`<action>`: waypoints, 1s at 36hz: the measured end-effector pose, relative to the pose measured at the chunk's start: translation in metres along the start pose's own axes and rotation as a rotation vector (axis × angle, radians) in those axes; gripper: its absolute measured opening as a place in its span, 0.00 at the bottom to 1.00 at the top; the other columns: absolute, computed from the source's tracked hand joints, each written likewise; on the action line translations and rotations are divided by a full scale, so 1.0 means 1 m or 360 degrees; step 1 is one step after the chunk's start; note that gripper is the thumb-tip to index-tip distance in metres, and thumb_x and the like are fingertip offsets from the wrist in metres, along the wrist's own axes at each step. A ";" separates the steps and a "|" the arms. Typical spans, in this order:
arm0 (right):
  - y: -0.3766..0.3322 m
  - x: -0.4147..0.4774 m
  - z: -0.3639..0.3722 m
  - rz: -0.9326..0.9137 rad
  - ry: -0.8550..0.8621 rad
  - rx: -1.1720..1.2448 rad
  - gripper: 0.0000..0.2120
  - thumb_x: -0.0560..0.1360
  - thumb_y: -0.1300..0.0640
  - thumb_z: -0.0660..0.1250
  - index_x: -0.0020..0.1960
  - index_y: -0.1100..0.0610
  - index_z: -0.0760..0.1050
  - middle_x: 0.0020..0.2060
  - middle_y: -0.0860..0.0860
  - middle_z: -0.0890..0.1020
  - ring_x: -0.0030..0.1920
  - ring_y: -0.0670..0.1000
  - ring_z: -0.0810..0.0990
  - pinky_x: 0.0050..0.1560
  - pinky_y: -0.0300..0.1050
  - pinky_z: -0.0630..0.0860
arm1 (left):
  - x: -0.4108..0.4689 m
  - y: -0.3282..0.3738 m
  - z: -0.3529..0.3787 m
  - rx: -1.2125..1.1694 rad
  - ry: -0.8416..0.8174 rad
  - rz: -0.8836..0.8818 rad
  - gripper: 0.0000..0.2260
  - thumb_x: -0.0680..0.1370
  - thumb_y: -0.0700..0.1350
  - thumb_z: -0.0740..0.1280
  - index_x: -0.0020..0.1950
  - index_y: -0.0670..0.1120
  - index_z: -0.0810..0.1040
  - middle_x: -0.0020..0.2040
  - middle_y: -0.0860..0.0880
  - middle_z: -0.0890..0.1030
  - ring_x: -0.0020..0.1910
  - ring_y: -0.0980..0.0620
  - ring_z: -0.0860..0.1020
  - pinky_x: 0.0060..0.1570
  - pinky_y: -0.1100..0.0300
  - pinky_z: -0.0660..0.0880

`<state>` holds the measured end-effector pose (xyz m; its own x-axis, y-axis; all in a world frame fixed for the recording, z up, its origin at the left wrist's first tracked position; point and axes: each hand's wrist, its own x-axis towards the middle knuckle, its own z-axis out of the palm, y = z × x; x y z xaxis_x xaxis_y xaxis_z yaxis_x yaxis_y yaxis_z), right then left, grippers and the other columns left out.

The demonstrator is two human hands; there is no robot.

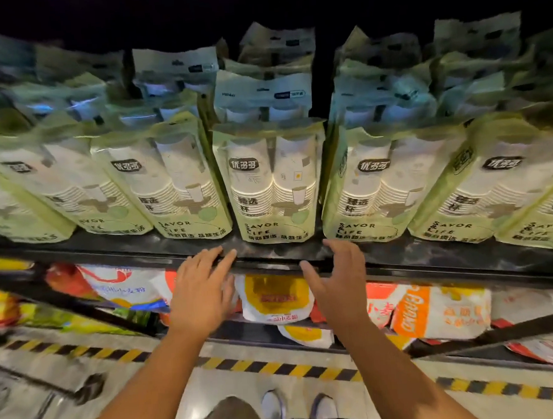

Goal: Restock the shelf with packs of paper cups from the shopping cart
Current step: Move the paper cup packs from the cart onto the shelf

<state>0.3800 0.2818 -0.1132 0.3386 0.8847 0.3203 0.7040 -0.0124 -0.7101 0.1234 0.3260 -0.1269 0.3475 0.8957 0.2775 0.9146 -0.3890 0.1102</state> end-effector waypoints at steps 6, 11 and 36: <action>-0.031 0.009 0.020 -0.0104 -0.0100 -0.0089 0.36 0.72 0.46 0.76 0.73 0.57 0.65 0.68 0.55 0.71 0.70 0.56 0.68 0.72 0.52 0.67 | -0.024 -0.039 -0.019 0.0072 -0.0011 -0.0250 0.22 0.80 0.54 0.56 0.70 0.51 0.77 0.67 0.46 0.76 0.64 0.42 0.76 0.64 0.37 0.67; -0.065 0.019 0.050 0.0087 0.0138 -0.0069 0.53 0.65 0.45 0.82 0.78 0.62 0.56 0.74 0.63 0.62 0.76 0.62 0.61 0.74 0.61 0.64 | -0.034 -0.079 -0.021 0.0120 0.0035 -0.0299 0.22 0.77 0.53 0.61 0.71 0.56 0.74 0.67 0.48 0.74 0.64 0.45 0.75 0.62 0.30 0.66; -0.197 0.005 0.198 0.0184 0.0527 -0.0285 0.54 0.63 0.39 0.79 0.76 0.53 0.51 0.74 0.69 0.58 0.75 0.67 0.57 0.74 0.65 0.59 | -0.042 -0.293 -0.051 -0.0095 -0.0295 -0.0001 0.33 0.67 0.47 0.74 0.71 0.58 0.73 0.71 0.47 0.75 0.66 0.43 0.69 0.55 0.33 0.73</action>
<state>0.1198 0.3810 -0.0955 0.5847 0.6747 0.4505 0.7372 -0.2100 -0.6422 -0.1695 0.3909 -0.1221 0.3839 0.9182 0.0972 0.9029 -0.3954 0.1686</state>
